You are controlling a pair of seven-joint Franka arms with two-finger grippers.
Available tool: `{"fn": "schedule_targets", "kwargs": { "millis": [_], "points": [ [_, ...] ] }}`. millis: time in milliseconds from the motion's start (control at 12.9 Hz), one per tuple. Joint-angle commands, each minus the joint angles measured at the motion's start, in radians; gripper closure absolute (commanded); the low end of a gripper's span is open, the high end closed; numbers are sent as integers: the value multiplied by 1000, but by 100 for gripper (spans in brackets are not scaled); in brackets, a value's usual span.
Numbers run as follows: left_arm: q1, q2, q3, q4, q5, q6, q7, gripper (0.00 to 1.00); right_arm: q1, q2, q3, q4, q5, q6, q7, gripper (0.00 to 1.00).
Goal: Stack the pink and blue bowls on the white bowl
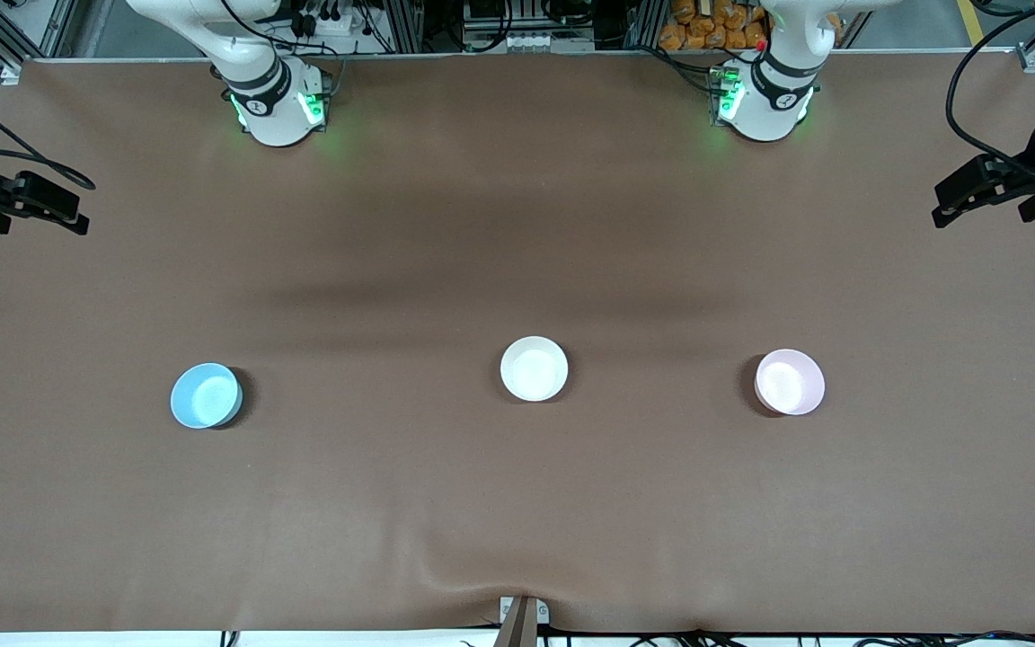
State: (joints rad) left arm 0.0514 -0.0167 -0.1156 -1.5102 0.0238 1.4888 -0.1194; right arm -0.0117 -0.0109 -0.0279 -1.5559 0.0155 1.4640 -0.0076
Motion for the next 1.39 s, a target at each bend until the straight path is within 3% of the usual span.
{"fn": "schedule_targets", "kwargs": {
  "millis": [0, 309, 1314],
  "points": [
    [11, 4, -12, 15, 7, -19, 4, 0, -10, 0, 11, 3, -12, 2, 6, 0],
    [11, 18, -7, 54, 18, -19, 3, 0, -10, 2, 11, 3, -14, 16, 6, 0],
    [33, 32, -4, 33, 4, -19, 15, 0, -11, 6, 9, 16, 8, 21, 18, 0]
  ]
}}
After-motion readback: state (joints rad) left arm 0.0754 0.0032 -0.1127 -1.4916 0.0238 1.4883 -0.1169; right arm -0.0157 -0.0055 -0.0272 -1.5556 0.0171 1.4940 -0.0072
